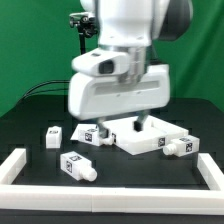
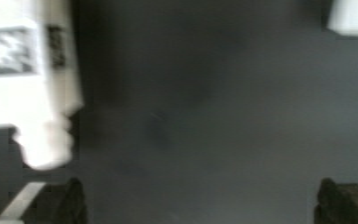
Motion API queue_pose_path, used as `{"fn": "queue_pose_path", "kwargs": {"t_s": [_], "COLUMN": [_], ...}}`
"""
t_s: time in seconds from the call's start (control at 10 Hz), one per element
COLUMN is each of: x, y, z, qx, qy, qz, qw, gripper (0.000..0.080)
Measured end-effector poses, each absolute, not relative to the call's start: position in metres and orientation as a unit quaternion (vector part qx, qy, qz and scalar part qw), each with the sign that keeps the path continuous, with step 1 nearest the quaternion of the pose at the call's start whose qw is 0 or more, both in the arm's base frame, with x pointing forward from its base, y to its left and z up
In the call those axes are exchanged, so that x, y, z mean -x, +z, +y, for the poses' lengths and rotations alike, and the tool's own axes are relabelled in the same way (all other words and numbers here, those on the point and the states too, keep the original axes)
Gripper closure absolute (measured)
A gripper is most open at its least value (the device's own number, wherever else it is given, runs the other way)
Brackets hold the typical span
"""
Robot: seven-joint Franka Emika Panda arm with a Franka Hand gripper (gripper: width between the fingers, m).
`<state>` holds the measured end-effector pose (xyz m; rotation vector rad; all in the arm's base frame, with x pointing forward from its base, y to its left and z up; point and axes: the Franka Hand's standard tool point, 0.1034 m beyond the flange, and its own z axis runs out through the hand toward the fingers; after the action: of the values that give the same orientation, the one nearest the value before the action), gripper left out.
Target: Assemble one leg
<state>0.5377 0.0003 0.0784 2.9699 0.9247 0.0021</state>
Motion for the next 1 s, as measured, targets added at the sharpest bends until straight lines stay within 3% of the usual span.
{"fn": "queue_pose_path", "kwargs": {"t_s": [0.5,0.7,0.9,1.0], "x": [-0.536,-0.518,-0.516,-0.526], "y": [0.074,0.076,0.079,0.083], "z": [0.001,0.032,0.063,0.065], "qx": [-0.963,-0.981,-0.999,-1.000], "qy": [0.007,0.030,0.012,-0.001], "qz": [0.270,0.193,0.053,-0.021], "qw": [0.016,0.016,0.000,-0.022], "gripper": [0.0151,0.0151,0.0151,0.0151]}}
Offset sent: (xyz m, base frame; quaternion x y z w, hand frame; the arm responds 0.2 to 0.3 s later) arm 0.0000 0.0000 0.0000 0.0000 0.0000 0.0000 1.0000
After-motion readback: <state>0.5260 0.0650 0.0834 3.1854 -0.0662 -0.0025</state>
